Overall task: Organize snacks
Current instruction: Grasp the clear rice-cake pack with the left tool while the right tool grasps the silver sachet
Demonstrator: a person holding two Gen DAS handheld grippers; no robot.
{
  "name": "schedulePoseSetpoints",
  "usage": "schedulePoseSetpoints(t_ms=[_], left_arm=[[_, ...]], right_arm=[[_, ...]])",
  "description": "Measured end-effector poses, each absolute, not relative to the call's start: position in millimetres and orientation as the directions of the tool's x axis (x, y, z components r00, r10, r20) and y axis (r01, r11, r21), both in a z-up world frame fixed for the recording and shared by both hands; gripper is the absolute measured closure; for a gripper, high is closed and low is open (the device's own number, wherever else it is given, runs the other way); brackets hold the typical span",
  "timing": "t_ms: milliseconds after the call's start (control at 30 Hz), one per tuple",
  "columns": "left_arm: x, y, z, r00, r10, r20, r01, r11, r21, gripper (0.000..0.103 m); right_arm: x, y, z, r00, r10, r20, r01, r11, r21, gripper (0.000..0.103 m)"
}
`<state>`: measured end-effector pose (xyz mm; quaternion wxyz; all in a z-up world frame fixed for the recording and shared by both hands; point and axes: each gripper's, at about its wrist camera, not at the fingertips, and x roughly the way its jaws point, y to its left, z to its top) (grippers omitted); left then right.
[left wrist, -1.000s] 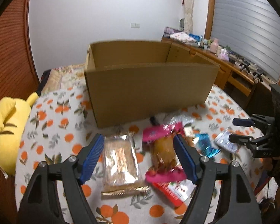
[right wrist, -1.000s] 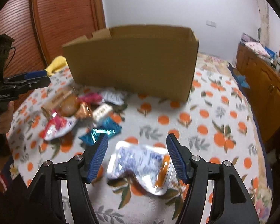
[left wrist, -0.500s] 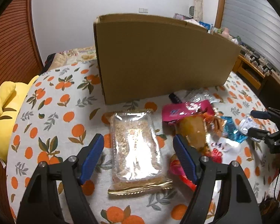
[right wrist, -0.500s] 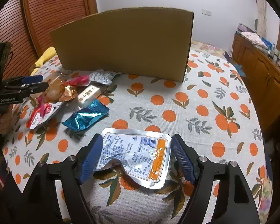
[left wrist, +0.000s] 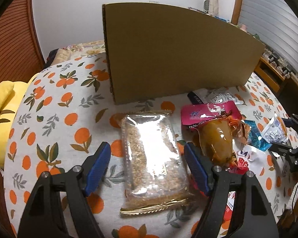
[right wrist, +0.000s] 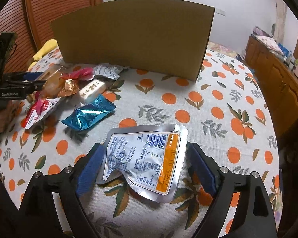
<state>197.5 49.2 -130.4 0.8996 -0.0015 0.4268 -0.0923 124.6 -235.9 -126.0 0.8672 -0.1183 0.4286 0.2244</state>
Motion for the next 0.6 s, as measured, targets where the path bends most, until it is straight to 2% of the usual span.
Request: schedulePoseSetpoints(t_ms=[33, 100, 600], left_arm=[[196.9, 50.5, -130.0, 0.623, -0.161, -0.766, 0.158, 0.984, -0.078, 0.038], [195.6, 52.7, -129.5, 0.628, -0.160, -0.762, 0.156, 0.985, -0.078, 0.054], [178.0, 60.4, -126.9, 0.632, -0.182, -0.753, 0.179, 0.980, -0.086, 0.060]], right_arm=[[124.3, -235.9, -126.2, 0.532, 0.287, -0.797, -0.489, 0.872, -0.013, 0.014], [122.1, -236.4, -125.9, 0.530, 0.287, -0.798, -0.490, 0.872, -0.012, 0.014], [116.3, -236.8, -126.9, 0.529, 0.297, -0.795, -0.508, 0.861, -0.016, 0.011]])
